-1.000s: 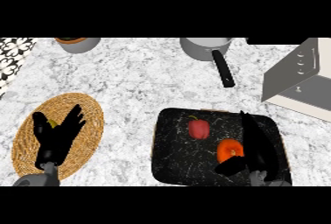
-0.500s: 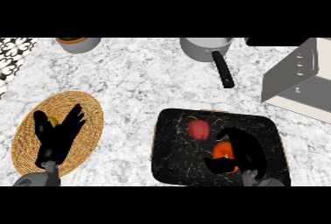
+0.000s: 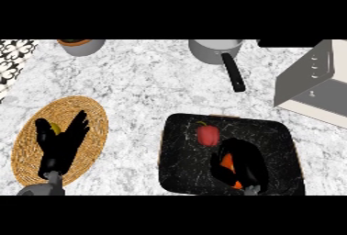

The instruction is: Pick the squash from the tray and place it in the tiered shelf

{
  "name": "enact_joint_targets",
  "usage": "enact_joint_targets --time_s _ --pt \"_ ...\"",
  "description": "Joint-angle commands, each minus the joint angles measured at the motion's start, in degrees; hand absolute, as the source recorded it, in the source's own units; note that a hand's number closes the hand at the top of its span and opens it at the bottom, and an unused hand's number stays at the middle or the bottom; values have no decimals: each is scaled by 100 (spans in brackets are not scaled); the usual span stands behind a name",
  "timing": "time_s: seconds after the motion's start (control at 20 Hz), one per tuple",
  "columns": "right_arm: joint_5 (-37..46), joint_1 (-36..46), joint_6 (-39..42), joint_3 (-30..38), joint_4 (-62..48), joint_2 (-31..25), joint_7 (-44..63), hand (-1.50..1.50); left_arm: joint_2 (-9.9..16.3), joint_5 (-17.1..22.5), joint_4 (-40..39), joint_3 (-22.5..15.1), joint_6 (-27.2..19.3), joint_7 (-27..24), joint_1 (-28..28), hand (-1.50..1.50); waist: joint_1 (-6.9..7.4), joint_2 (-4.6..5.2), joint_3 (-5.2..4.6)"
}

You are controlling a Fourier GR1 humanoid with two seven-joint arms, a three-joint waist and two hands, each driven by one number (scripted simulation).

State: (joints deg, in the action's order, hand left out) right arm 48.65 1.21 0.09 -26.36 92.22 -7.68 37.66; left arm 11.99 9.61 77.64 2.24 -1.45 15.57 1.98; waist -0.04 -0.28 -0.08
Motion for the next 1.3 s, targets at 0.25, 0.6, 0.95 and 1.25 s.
enact_joint_targets --time_s 0.25,0.6,0.95,1.25 --pt "-1390 -1056 -245 1513 1048 -1459 -2181 150 55 -28 154 95 -20 161 -97 0 -79 11 14" --pt "-1485 -1602 -210 2283 3545 -1787 -1565 150 85 6 153 137 94 97 -273 0 -158 -18 1" --pt "-2095 -1875 190 3708 5278 -1916 -457 150 -43 -39 105 87 117 -26 -310 0 -108 -1 3" --pt "-3620 -107 965 5335 4422 -2863 468 150 -147 -172 -103 27 63 -150 -86 0 -23 16 -3"
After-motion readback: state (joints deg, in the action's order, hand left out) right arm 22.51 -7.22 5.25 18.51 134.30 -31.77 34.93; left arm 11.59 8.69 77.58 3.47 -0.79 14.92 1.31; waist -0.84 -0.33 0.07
